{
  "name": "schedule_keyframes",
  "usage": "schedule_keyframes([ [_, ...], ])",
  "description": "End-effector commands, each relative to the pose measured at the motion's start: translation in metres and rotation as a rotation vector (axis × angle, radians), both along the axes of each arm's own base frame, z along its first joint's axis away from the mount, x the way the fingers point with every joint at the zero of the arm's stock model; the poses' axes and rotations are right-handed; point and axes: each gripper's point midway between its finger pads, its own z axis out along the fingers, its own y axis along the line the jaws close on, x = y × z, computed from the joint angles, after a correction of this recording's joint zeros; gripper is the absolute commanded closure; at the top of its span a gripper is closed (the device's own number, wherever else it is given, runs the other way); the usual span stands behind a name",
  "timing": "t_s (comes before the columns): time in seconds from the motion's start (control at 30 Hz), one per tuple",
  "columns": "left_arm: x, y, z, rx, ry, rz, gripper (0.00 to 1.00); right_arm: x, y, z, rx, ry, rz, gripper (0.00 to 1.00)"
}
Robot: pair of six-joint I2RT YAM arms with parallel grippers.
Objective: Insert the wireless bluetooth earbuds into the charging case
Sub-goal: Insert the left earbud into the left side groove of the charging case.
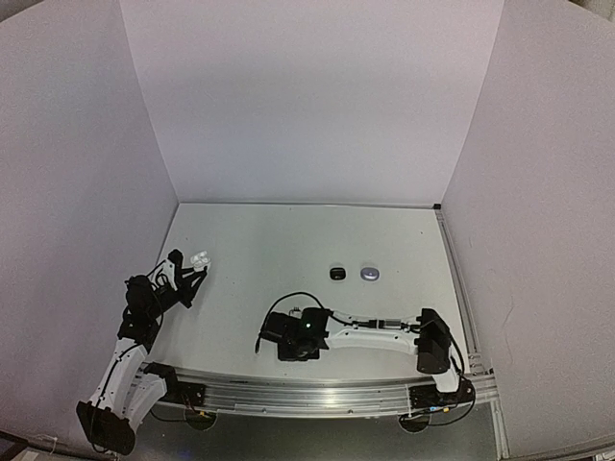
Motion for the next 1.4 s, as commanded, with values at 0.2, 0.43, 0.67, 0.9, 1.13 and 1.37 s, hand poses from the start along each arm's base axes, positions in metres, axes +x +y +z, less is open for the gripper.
schedule_keyframes([
  [0.2, -0.014, -0.017, 0.016, 0.014, -0.063, -0.14, 1.0, 0.086, -0.011, 0.059, 0.042, -0.167, 0.327, 1.0],
  [0.43, -0.07, -0.055, 0.01, -0.013, 0.003, -0.553, 1.0, 0.104, 0.005, 0.187, 0.062, -0.638, 0.728, 1.0],
  [0.67, -0.116, -0.065, 0.025, -0.053, -0.018, -0.839, 1.0, 0.072, 0.065, 0.261, 0.219, -0.994, 1.171, 1.0],
  [0.9, -0.14, -0.066, 0.043, -0.052, -0.057, -0.957, 1.0, 0.058, 0.097, 0.3, 0.268, -1.283, 1.435, 1.0],
  [1.13, -0.147, -0.07, 0.051, 0.014, -0.144, -0.992, 1.0, 0.045, 0.12, 0.329, 0.371, -1.563, 1.465, 1.0],
  [1.37, -0.14, -0.07, 0.054, 0.089, -0.23, -0.98, 1.0, 0.022, 0.135, 0.331, 0.4, -1.698, 1.526, 1.0],
])
